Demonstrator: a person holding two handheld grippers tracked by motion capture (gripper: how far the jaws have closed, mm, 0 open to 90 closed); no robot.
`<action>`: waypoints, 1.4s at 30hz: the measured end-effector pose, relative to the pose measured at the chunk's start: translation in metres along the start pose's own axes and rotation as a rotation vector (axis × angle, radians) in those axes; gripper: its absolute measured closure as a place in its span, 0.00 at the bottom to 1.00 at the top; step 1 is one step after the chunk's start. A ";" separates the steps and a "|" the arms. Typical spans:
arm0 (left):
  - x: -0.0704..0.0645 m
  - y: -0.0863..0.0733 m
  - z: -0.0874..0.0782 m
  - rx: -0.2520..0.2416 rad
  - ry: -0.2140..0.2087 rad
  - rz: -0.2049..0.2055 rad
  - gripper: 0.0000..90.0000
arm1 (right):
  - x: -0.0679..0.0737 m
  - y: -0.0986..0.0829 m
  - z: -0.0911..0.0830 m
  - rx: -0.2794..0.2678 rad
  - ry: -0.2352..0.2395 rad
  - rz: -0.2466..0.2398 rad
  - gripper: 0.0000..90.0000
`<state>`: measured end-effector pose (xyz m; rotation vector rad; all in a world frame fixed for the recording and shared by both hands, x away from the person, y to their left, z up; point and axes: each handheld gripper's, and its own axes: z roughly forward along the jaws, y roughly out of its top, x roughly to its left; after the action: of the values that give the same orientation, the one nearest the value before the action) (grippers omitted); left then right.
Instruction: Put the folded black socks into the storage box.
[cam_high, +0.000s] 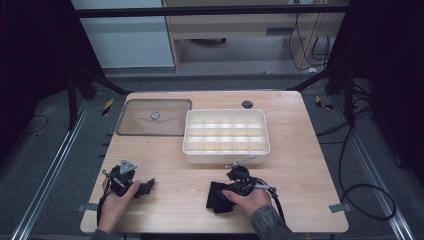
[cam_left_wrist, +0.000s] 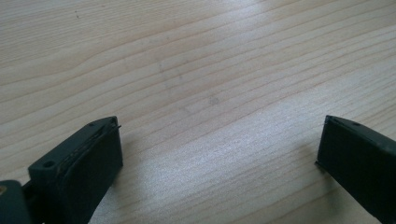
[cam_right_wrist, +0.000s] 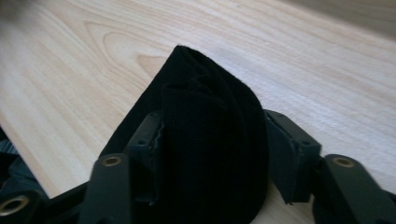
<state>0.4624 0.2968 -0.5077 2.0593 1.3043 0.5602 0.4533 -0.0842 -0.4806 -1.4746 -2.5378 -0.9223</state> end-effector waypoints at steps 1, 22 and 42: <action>0.000 0.000 0.000 0.000 0.000 0.000 0.00 | 0.001 -0.001 0.000 0.004 0.023 0.007 0.56; 0.000 -0.001 0.000 -0.008 -0.006 0.003 0.00 | -0.016 0.000 -0.072 -0.125 -0.016 -0.051 0.74; -0.001 -0.001 0.000 -0.006 -0.007 0.002 0.00 | -0.060 0.059 -0.198 -0.261 -0.279 -0.074 0.74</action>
<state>0.4612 0.2960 -0.5081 2.0563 1.2947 0.5563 0.4873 -0.2127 -0.3114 -1.6966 -2.7698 -1.1743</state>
